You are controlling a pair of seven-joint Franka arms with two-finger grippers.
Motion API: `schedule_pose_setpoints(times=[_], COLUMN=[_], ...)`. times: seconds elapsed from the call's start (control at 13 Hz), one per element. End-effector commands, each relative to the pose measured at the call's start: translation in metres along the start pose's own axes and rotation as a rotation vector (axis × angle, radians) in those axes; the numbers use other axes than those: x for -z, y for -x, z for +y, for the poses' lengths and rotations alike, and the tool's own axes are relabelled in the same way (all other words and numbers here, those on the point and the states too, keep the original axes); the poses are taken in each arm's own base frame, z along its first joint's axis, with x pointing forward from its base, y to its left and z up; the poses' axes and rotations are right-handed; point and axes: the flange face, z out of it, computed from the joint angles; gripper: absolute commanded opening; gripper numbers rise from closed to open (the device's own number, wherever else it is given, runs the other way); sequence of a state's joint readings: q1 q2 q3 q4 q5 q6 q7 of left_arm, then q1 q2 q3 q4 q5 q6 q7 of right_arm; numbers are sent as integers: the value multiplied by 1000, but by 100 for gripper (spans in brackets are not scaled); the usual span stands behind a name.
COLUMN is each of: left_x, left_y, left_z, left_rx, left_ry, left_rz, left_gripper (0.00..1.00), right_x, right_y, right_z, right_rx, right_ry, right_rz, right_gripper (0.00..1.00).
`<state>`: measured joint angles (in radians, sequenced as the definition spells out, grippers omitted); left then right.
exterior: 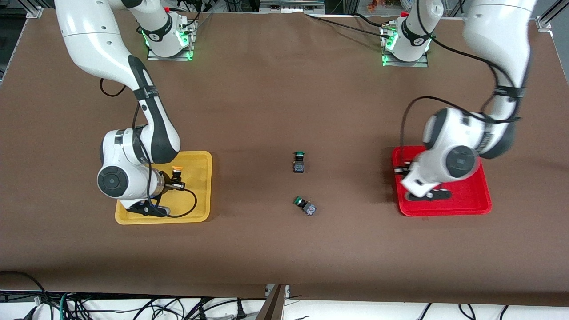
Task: Place red and yellow buttons in trays
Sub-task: 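Place second buttons in yellow and red trays with the right and left grippers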
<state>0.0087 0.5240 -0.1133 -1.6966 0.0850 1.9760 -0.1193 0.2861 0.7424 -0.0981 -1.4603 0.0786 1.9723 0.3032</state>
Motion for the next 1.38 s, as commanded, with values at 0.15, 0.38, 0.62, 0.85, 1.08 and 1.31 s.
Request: schedule_pose_setpoints(times=[0.15, 0.38, 0.62, 0.85, 1.08, 1.31], left_x=[-39, -48, -42, 11, 104, 208], left_y=[-9, -9, -9, 3, 22, 49], left_z=[-141, -148, -143, -133, -113, -90], left_rx=[-317, -321, -322, -313, -268, -206], left_ry=[51, 58, 58, 47, 42, 31], left_rz=[48, 42, 42, 55, 74, 80], left_gripper=[21, 100, 100, 100, 100, 100], right_x=[-24, -24, -14, 4, 47, 94], right_y=[5, 5, 10, 12, -5, -5], right_z=[-6, -15, -38, -58, -30, 17], right_rx=[50, 49, 68, 93, 83, 99], right_ry=[50, 44, 19, 15, 0, -8], right_rz=[14, 32, 59, 115, 160, 159], right_gripper=[0, 99, 100, 100, 100, 100])
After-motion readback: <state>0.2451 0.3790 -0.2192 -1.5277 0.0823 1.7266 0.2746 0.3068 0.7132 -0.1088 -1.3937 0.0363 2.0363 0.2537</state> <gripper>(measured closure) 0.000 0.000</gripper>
